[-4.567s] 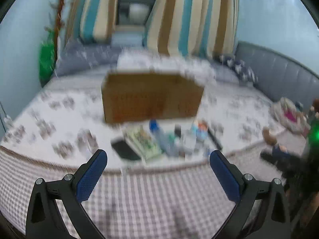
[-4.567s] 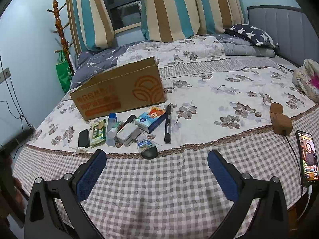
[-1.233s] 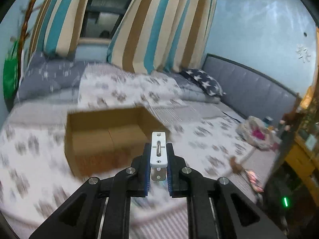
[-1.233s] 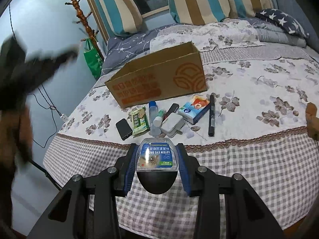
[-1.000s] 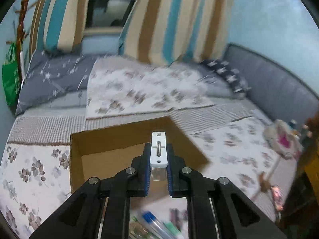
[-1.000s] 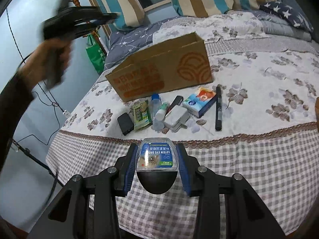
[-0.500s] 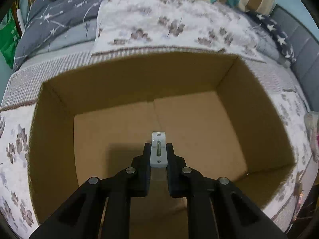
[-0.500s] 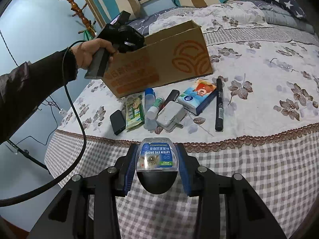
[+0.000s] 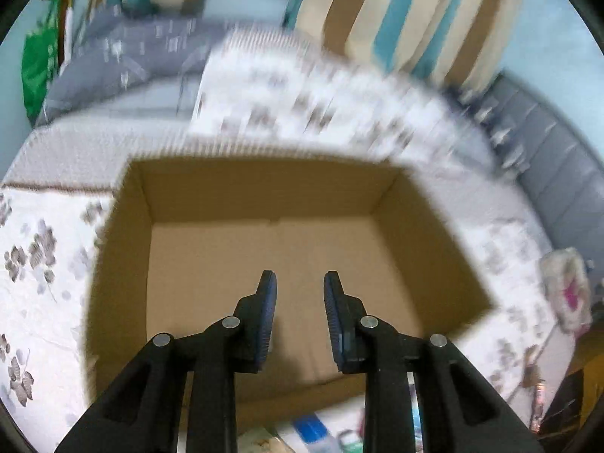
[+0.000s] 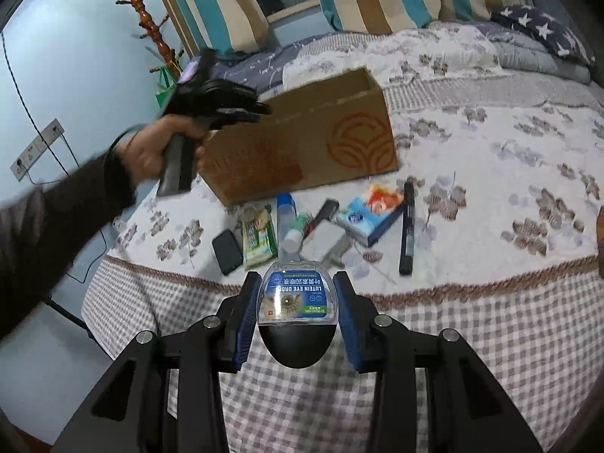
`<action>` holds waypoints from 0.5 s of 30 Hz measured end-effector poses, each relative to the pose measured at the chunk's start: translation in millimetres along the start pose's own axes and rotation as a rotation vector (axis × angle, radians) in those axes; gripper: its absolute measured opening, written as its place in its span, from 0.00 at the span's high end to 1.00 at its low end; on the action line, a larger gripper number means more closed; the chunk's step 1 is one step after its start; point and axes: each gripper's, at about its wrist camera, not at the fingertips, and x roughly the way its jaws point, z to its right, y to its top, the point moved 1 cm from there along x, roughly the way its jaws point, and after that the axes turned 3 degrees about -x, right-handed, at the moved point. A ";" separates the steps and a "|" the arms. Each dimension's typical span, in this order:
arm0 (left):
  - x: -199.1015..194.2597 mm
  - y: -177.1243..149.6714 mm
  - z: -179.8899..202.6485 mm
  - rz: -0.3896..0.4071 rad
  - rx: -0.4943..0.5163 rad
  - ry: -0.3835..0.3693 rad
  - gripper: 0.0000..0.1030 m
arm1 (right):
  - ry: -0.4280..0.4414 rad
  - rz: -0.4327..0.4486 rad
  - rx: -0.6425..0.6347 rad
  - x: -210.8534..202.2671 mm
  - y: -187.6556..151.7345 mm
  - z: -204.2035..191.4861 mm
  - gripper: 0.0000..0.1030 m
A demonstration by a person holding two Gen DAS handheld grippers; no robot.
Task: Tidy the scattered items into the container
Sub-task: 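Carry the clip into the box and open the left tool while the right holds the bottle, then lower the eye-drops bottle into the box and open the right tool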
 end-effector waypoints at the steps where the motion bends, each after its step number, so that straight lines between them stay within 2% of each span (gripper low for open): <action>1: -19.8 -7.0 1.7 0.041 0.006 -0.027 0.76 | 0.000 0.011 -0.009 -1.8 5.2 -1.9 0.00; 4: -85.0 -43.5 7.6 0.147 0.023 -0.090 0.75 | 0.010 0.057 -0.027 -5.0 31.6 -7.3 0.00; 8: -147.2 -91.8 9.2 0.232 0.011 -0.147 0.74 | 0.023 0.148 -0.084 -4.1 92.3 -20.7 0.00; 12: -183.6 -140.0 5.6 0.265 -0.001 -0.159 0.72 | 0.039 0.203 -0.122 19.7 168.5 -29.8 0.00; 15: -191.2 -166.1 4.9 0.243 -0.013 -0.168 0.69 | 0.021 0.169 -0.136 58.3 221.2 -28.5 0.00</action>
